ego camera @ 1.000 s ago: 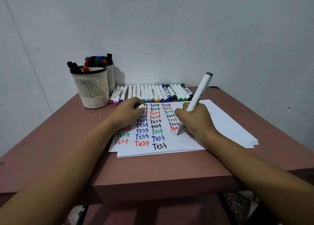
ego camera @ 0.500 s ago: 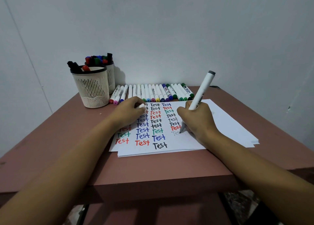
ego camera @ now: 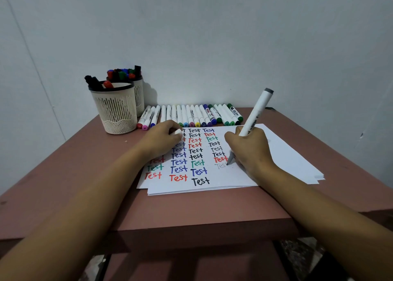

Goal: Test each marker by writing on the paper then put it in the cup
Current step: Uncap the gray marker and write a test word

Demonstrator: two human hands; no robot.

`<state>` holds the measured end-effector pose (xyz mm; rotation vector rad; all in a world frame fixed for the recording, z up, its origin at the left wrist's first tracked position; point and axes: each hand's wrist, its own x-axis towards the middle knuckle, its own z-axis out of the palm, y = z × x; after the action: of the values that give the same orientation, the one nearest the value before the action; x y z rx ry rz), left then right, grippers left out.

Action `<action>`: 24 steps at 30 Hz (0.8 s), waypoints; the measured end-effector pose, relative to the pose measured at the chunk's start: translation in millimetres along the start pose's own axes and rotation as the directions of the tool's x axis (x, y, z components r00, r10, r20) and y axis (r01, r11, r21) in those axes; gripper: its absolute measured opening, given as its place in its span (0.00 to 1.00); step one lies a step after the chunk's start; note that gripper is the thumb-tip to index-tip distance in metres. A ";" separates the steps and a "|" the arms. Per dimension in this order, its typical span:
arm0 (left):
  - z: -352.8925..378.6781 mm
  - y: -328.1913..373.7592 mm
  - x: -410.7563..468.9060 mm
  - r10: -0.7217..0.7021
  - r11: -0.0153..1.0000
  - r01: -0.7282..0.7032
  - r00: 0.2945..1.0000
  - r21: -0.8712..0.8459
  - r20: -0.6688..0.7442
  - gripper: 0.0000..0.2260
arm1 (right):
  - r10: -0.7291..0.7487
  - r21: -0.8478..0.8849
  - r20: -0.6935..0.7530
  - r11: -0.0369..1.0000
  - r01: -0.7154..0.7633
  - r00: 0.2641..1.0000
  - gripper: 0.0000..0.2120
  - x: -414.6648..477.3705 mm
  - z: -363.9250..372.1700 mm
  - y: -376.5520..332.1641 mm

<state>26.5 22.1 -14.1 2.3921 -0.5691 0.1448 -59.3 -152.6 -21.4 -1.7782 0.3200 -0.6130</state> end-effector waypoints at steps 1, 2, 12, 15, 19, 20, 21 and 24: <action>0.2 0.3 0.0 0.001 1.000 -0.001 1.000 0.001 0.001 0.12 | 0.000 -0.011 0.005 1.000 0.000 1.000 0.14 0.3 0.2 -0.1; 0.3 0.4 0.1 0.001 1.000 -0.001 1.000 0.001 0.002 0.12 | 0.002 -0.012 0.010 1.000 -0.002 1.000 0.14 0.4 0.3 -0.1; 0.0 -2.0 0.8 0.009 1.000 -0.009 1.000 0.006 -0.006 0.11 | 0.014 0.026 0.023 1.000 -0.015 1.000 0.15 -0.3 -0.6 0.8; 0.4 -2.4 1.1 0.017 1.000 -0.017 1.000 0.006 0.000 0.12 | -0.013 -0.002 0.001 1.000 0.013 1.000 0.16 -1.2 0.1 -1.8; 0.7 -2.5 1.1 0.020 1.000 -0.020 1.000 0.009 -0.008 0.12 | -0.016 -0.024 -0.017 1.000 0.015 1.000 0.15 -1.0 0.3 -2.2; 0.8 -2.6 1.2 0.020 1.000 -0.020 1.000 0.013 -0.010 0.11 | -0.002 -0.006 -0.017 1.000 0.002 1.000 0.14 -0.3 0.3 -1.3; 0.7 -2.9 1.4 0.019 1.000 -0.019 1.000 0.015 -0.012 0.11 | 0.023 0.030 -0.019 0.999 -0.022 1.000 0.13 1.1 -0.2 -0.7; -0.1 -3.2 2.1 0.024 1.000 -0.024 1.000 0.014 -0.019 0.11 | 0.131 0.200 -0.008 0.972 -0.127 0.991 0.11 4.9 -4.5 -2.8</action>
<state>29.8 23.6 -15.3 2.3953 -0.5900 0.1824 -58.1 -157.9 -16.6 -1.5471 0.3723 -0.5513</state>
